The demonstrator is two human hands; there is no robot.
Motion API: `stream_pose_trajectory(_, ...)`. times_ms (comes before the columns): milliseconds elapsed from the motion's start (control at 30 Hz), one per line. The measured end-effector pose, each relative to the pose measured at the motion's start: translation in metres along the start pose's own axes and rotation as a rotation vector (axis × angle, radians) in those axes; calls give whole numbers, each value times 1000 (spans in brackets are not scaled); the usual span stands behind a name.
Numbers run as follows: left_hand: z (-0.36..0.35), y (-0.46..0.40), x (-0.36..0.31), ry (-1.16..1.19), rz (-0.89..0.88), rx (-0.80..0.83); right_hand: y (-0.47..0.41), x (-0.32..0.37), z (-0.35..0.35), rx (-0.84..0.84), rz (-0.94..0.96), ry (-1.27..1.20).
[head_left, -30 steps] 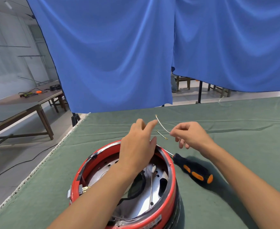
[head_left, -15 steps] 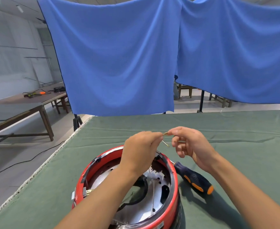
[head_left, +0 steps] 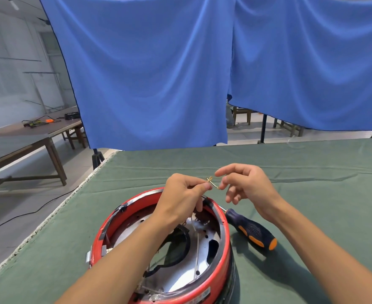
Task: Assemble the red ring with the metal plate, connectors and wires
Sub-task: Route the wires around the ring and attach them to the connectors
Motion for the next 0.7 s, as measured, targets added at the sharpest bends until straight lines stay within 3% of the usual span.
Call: stream_pose_trajectory(700,3,5,-2,-68,-15,27,6,3,-12,35,48,105)
Point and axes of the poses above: each hand's wrist, its own y-axis away from the middle knuckle, its own z-axis out of the back of the hand, x = y × z, the point moved 3 cm from there along -y, towards the middle knuckle, and after that the axes turned 7 degrees about -x, right-handed, at the moved point
